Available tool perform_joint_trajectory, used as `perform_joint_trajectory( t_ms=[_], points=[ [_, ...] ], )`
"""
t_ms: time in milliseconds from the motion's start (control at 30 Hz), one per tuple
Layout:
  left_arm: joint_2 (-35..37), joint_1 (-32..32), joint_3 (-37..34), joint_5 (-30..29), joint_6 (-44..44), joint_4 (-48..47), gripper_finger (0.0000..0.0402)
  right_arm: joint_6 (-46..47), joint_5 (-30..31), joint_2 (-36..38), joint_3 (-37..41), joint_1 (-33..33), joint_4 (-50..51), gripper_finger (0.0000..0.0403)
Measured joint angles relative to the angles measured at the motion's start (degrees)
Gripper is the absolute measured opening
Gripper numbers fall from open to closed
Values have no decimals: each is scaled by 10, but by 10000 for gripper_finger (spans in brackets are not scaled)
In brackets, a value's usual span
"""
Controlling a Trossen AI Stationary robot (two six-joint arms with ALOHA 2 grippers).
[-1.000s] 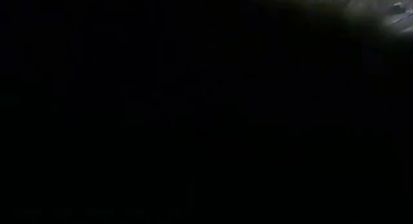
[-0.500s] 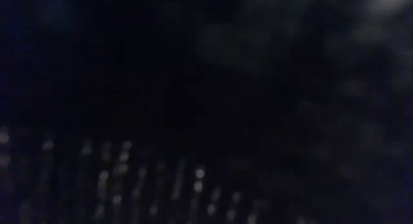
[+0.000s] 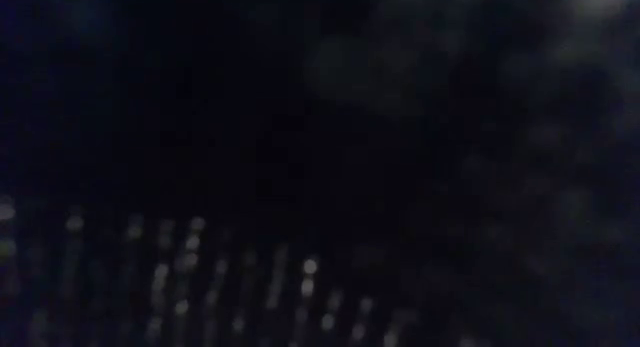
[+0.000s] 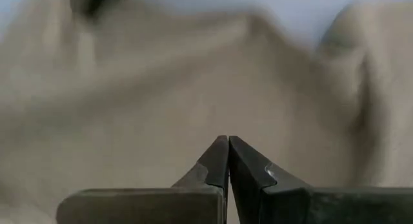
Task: Roll towel into tight, uniform cylinder
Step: Fold the gray towel
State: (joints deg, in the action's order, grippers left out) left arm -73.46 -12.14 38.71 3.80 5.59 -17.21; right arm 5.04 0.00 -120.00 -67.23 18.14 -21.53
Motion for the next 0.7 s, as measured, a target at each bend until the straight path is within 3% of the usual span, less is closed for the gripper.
perform_joint_trajectory(
  t_ms=[300,467,700],
  points=[
    [-74,-5,-76,24,22,69,0,14,56,2,-50,20,221,17],
    [-102,-32,-69,23,-17,92,0,21,125,28,-51,28,355,18],
    [-102,-124,-9,-48,-125,117,0,25,176,102,-43,36,588,17]
  ],
)
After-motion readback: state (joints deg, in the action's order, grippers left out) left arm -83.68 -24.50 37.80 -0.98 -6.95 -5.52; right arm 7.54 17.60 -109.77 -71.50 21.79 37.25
